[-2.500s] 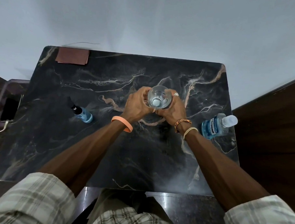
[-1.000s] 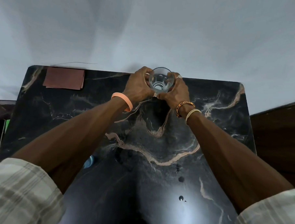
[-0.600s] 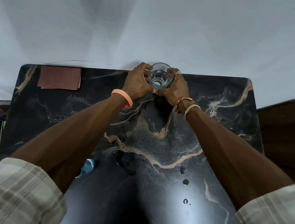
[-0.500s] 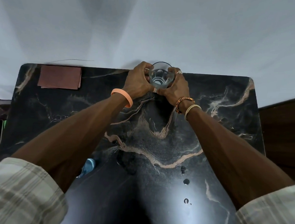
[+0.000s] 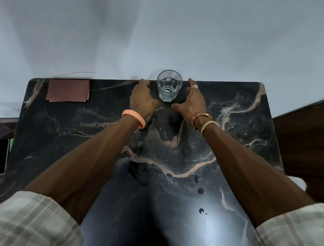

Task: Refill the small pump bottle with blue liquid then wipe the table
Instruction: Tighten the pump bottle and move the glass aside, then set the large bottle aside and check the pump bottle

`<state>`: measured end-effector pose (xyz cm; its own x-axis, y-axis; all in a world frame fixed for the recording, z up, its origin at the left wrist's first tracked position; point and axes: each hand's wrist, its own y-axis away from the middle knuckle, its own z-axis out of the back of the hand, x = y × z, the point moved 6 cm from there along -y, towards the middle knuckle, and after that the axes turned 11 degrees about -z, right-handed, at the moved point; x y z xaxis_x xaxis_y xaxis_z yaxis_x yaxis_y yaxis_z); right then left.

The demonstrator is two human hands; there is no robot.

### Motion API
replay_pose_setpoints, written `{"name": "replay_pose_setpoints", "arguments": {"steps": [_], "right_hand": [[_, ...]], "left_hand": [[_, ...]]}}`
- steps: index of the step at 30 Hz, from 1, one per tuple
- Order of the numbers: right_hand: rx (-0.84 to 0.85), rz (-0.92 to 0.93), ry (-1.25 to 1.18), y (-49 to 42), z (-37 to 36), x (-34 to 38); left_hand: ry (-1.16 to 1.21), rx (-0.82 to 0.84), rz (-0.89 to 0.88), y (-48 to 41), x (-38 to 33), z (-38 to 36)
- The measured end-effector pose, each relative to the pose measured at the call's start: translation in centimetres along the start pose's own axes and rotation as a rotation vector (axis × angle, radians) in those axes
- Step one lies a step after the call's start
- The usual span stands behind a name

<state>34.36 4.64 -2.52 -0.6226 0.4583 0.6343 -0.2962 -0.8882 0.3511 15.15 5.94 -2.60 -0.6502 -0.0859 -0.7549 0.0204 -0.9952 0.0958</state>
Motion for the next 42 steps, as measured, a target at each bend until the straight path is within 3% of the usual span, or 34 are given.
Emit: {"name": "replay_pose_setpoints", "arguments": {"steps": [2, 7, 15, 22, 26, 34, 42], "right_hand": [[-0.011, 0.014, -0.030, 1.3, 0.8, -0.6], [-0.042, 0.039, -0.074, 5.5, 3.4, -2.8], [-0.092, 0.064, -0.064, 15.0, 7.6, -7.9], [-0.063, 0.083, -0.014, 22.6, 10.4, -13.2], [-0.131, 0.002, 0.001, 25.3, 12.3, -16.9], [-0.367, -0.384, 0.003, 26.6, 16.9, -24.4], [-0.346, -0.346, -0.137, 24.5, 17.6, -24.4]], "left_hand": [[0.017, -0.056, 0.047, 1.2, 0.4, 0.4], [0.018, -0.065, -0.095, 5.0, -2.3, -0.3], [0.094, 0.167, -0.321, 14.3, -7.5, -5.6], [0.077, 0.353, -0.375, 20.5, -10.0, -10.2], [0.073, 0.440, -0.431, 22.8, -12.5, -12.7], [0.049, 0.543, -0.475, 24.8, -17.4, -15.7], [0.022, 0.604, -0.502, 25.7, -20.3, -17.3]]}}
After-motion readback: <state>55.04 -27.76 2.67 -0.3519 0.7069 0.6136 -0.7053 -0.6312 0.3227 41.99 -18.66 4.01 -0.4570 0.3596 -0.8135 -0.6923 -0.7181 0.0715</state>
